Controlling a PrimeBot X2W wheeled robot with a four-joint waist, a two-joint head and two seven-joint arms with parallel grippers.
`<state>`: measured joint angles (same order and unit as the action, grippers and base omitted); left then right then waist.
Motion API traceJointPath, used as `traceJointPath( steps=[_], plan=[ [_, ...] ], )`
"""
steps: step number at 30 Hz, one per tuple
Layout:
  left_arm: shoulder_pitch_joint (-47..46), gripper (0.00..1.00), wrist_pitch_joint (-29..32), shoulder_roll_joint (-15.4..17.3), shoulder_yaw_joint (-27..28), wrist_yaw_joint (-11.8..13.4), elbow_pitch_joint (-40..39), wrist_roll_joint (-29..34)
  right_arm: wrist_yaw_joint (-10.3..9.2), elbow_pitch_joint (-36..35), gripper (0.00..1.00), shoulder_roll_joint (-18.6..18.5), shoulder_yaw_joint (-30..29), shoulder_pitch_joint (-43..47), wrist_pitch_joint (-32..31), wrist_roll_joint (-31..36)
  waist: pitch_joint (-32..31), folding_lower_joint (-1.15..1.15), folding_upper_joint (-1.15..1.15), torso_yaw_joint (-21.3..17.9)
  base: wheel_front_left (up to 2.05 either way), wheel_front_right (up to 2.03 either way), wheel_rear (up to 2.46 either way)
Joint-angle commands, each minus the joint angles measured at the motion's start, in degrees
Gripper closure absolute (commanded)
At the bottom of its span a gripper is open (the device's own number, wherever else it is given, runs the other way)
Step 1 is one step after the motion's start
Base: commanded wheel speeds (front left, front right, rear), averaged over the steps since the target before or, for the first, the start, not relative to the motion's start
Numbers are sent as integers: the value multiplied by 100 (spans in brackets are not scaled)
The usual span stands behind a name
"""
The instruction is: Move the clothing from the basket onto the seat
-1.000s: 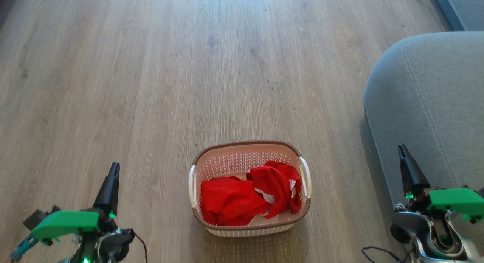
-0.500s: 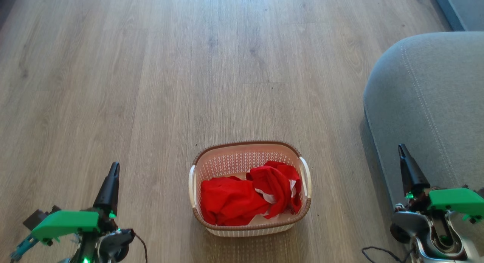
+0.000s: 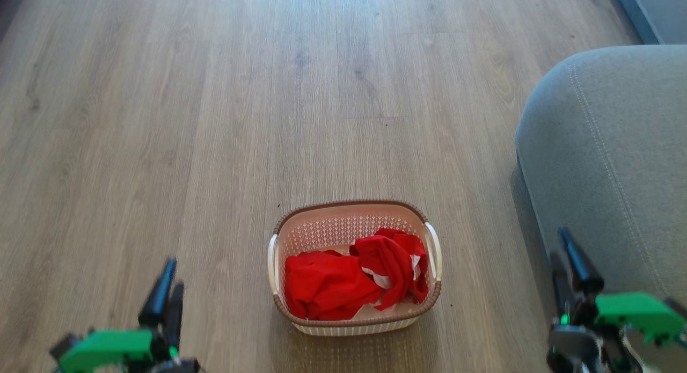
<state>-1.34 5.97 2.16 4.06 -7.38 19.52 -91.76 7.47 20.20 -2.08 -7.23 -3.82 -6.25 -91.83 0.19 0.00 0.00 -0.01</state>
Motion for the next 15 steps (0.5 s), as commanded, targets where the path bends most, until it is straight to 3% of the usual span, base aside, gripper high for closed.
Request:
traceJointPath(
  steps=[1, 15],
  plan=[
    [-5, 0, -12, -2, -2, 0, 30, 7, 0, 23, 0, 1, 8, -6, 5, 8, 4, 0, 0, 0, 0, 0, 0],
    [-308, 0, -231, 41, -98, -1, 163, 200, 0, 63, 0, -108, 224, -282, 209, 231, 26, 0, 0, -7, 0, 0, 0]
  ],
)
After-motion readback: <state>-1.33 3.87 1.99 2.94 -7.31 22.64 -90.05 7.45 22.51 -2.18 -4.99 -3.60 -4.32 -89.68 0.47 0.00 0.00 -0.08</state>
